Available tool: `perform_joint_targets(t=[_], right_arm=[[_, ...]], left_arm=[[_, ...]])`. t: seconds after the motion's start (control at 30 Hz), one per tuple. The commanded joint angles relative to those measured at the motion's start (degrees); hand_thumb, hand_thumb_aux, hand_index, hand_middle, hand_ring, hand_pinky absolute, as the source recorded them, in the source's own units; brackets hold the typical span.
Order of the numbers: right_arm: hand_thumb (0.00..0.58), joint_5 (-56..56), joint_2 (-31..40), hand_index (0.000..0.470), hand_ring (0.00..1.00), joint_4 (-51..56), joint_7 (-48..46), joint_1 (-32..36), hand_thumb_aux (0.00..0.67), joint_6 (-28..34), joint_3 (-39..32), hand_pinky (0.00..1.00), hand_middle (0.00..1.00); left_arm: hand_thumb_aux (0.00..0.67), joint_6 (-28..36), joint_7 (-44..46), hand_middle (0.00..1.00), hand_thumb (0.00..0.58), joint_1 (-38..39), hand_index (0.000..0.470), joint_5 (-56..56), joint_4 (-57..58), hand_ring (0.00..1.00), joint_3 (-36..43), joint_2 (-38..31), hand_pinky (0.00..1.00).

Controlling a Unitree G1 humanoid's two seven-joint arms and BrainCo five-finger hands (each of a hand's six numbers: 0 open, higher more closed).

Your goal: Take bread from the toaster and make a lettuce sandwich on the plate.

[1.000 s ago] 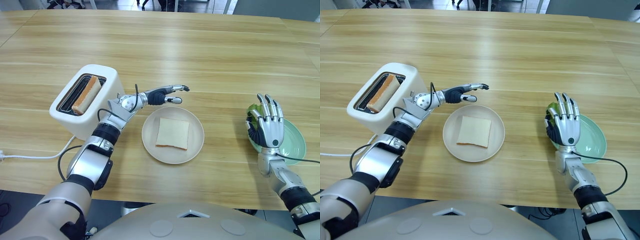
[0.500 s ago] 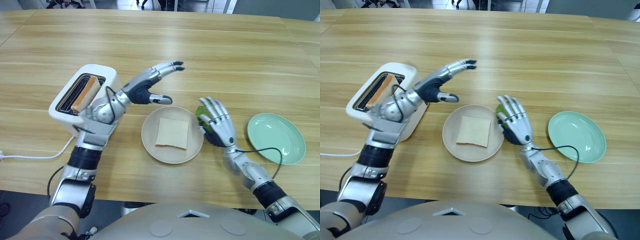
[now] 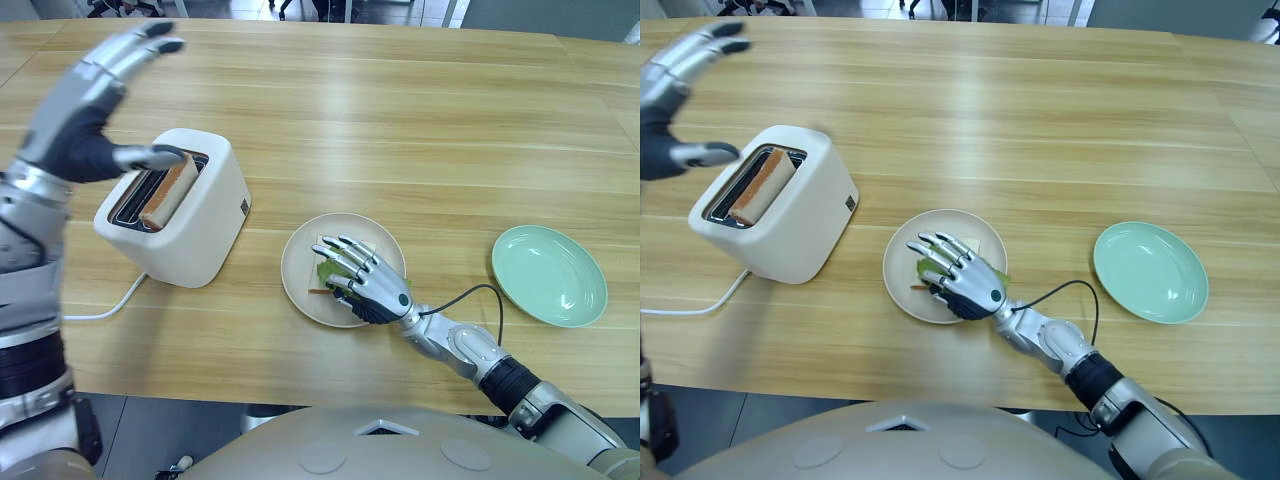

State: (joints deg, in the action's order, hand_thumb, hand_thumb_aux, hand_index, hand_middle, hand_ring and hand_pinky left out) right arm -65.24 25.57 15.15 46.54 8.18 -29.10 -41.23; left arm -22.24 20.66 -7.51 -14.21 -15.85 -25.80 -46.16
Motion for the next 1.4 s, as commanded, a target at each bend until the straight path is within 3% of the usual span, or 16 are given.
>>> perform_joint_targets(t=[0.03,0.23,0.57,0.77,0.9,1.0,1.1,1.13,1.17,1.2,1.23,1.27,1.3,1.33,1.37,1.4], right_arm=[[0.580,0.12,-1.61,0.460,0.00,3.17,-1.95,2.14,0.670,-1.28,-1.17,0.00,0.00],[0.580,0.20,-5.72,0.460,0.00,13.23,0.33,6.22,0.670,-1.55,-2.14,0.00,0.00],[0.580,0.07,-9.88,0.460,0.00,23.57,5.78,12.16,0.670,0.89,-2.59,0.00,0.00],[0.580,0.74,-10.90,0.460,0.00,26.54,7.61,14.06,0.670,1.69,-2.58,0.00,0.00],[0.580,0.77,-11.54,0.460,0.00,27.71,8.05,14.76,0.670,1.45,-3.25,0.00,0.00],[0.580,1.16,-11.78,0.460,0.00,27.15,8.45,14.61,0.670,0.84,-3.46,0.00,0.00],[0.580,1.17,-11.87,0.460,0.00,25.92,8.95,14.07,0.670,0.69,-3.69,0.00,0.00],[0.580,1.19,-11.83,0.460,0.00,25.50,9.16,13.90,0.670,0.58,-3.74,0.00,0.00],[0.528,1.27,-11.72,0.323,0.00,24.99,9.47,13.65,0.470,0.47,-3.68,0.00,0.00],[0.304,1.32,-11.57,0.143,0.00,24.49,9.79,13.40,0.208,0.44,-3.57,0.00,0.00],[0.304,1.42,-11.35,0.143,0.00,23.98,9.99,13.16,0.208,0.34,-3.42,0.00,0.00],[0.000,1.64,-11.06,0.000,0.00,23.38,10.10,12.87,0.000,0.12,-3.19,0.00,0.00],[0.000,1.96,-10.71,0.000,0.00,22.78,10.09,12.61,0.000,-0.28,-2.93,0.00,0.00],[0.000,2.21,-10.29,0.000,0.00,22.06,10.19,12.31,0.000,-0.60,-2.68,0.00,0.00],[0.000,2.42,-9.88,0.000,0.00,21.30,10.33,12.00,0.000,-0.84,-2.44,0.00,0.00],[0.000,2.56,-9.60,0.000,0.00,20.72,10.55,11.77,0.000,-0.96,-2.31,0.00,0.00]], left_arm=[[0.000,-1.60,-1.58,0.00,0.000,7.18,0.000,-8.40,6.37,0.00,-1.62,-2.97,0.00],[0.000,-2.28,-3.78,0.00,0.000,15.54,0.000,-15.49,11.60,0.00,0.40,-5.47,0.00],[0.011,-2.96,-4.50,0.00,0.018,15.21,0.007,-15.51,15.64,0.00,4.82,-7.41,0.00],[0.118,-3.52,-4.33,0.00,0.187,13.59,0.081,-14.78,16.71,0.00,6.93,-8.17,0.00],[0.134,-2.34,-4.75,0.00,0.209,12.38,0.092,-15.95,18.02,0.00,7.73,-9.47,0.00],[0.192,-1.48,-4.81,0.00,0.285,11.63,0.132,-16.68,18.43,0.00,8.71,-9.93,0.00],[0.342,-0.74,-4.18,0.00,0.441,11.66,0.235,-17.16,17.95,0.00,9.95,-10.20,0.00],[0.342,-0.46,-4.05,0.00,0.441,11.75,0.235,-17.35,17.76,0.00,10.22,-10.27,0.00],[0.352,-0.18,-4.02,0.00,0.449,11.72,0.242,-17.49,17.65,0.00,10.55,-10.35,0.00],[0.365,0.07,-4.01,0.00,0.460,11.64,0.251,-17.56,17.57,0.00,10.85,-10.42,0.00],[0.365,0.30,-3.99,0.00,0.460,11.56,0.251,-17.63,17.48,0.00,11.10,-10.49,0.00],[0.420,0.45,-3.92,0.00,0.500,11.50,0.289,-17.65,17.39,0.00,11.33,-10.55,0.00],[0.497,0.45,-3.80,0.00,0.541,11.50,0.341,-17.64,17.26,0.00,11.56,-10.61,0.00],[0.497,0.49,-3.63,0.00,0.541,11.54,0.341,-17.60,17.00,0.00,11.76,-10.60,0.00],[0.670,0.48,-3.41,0.00,0.580,11.54,0.460,-17.41,16.74,0.00,11.97,-10.55,0.00],[0.670,0.53,-3.27,0.00,0.580,11.54,0.460,-17.29,16.51,0.00,12.16,-10.52,0.00]])
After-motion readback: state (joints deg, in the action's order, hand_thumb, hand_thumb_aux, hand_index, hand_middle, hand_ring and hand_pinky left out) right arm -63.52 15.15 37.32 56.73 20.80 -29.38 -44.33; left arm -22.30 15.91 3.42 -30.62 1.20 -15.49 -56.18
